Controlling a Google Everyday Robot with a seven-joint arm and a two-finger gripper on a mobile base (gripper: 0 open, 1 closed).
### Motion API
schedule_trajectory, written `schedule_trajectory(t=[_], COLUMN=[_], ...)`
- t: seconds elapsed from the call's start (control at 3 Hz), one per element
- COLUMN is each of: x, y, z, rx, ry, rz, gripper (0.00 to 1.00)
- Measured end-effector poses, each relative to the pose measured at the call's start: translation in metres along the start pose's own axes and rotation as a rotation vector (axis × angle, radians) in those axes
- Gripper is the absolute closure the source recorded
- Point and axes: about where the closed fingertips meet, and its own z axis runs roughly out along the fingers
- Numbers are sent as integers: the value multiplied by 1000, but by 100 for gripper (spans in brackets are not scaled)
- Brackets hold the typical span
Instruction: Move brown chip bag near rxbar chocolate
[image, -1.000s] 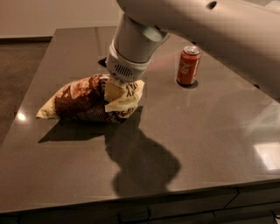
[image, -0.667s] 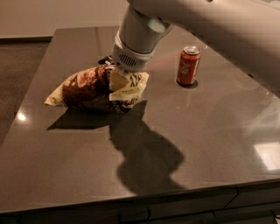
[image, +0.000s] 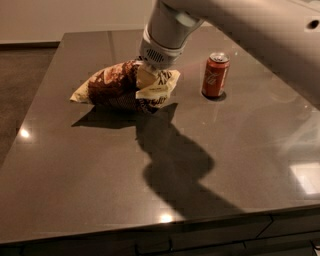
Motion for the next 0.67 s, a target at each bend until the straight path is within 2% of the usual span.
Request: schedule_trajectory(t=[0.33,0.67], x=[4,2], y=[-18,-19], z=[2,4], rx=[32,42], ry=[8,8], rz=[22,18], gripper=[100,82])
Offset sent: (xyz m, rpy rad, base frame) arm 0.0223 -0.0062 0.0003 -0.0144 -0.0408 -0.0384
